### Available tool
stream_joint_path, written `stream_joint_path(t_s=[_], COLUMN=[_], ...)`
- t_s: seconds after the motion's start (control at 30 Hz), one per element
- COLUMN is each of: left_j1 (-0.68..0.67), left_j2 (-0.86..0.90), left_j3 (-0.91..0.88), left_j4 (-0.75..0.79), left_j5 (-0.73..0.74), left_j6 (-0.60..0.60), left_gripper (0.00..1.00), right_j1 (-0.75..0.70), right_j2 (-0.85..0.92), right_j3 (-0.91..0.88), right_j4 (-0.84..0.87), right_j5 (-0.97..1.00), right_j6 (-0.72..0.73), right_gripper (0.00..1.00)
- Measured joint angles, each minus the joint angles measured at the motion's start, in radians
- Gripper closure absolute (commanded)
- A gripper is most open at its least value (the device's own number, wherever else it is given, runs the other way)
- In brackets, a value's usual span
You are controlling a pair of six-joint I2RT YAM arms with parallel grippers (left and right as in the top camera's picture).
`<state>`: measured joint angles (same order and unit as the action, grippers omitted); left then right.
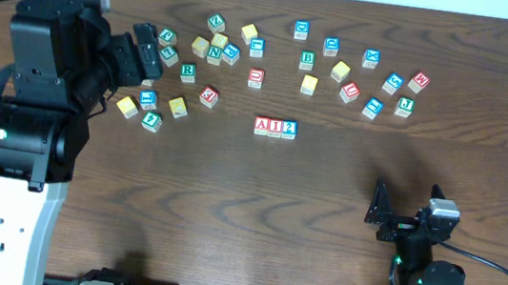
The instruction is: Spell out AI2
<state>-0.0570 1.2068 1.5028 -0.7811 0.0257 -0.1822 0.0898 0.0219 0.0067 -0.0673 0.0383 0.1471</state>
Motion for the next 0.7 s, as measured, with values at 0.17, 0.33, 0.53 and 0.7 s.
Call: stream_joint_path(t_s=[0.17,0.33,0.53,0.7], left_j1=[0.0,0.0,0.0,0.006], left_j2=[-0.111,-0.318,-0.613,-0.819], left_j3=[-0.19,-0.518,-0.953,-1.209], left_j4=[0.144,0.454,0.742,0.808], left_j5=[-0.019,-0.029,-0.032,-0.032], left_j6=[0.061,0.167,0.245,0.269], left_gripper=[0.0,0.0,0.0,0.0], right_j1=[0.0,0.0,0.0,0.0], right_j2=[-0.001,-0.003,-0.004,-0.004], right_j3=[0.0,0.0,0.0,0.0], right_j4=[-0.001,-0.001,0.0,-0.001], right_j5=[-0.002,-0.004,-0.005,-0.005], right_j6=[0.0,-0.003,-0.003,-0.003], right_gripper=[0.01,0.01,0.01,0.01])
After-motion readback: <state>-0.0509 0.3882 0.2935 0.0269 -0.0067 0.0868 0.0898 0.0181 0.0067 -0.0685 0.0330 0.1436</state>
